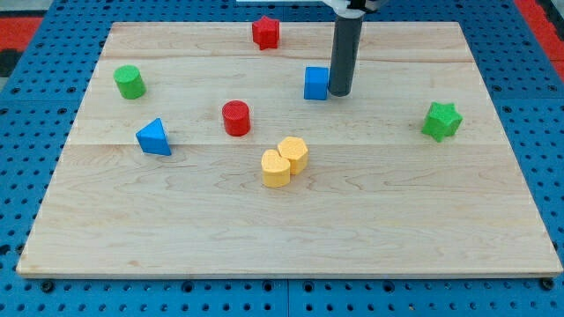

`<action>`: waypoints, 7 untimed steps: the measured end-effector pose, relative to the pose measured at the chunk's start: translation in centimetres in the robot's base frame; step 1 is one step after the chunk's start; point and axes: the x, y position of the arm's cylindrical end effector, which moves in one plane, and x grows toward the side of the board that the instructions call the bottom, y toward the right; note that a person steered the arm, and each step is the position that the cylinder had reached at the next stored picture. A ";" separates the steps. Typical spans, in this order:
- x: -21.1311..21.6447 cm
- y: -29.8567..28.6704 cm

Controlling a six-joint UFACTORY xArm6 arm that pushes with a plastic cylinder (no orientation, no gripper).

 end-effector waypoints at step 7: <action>9.5 9.0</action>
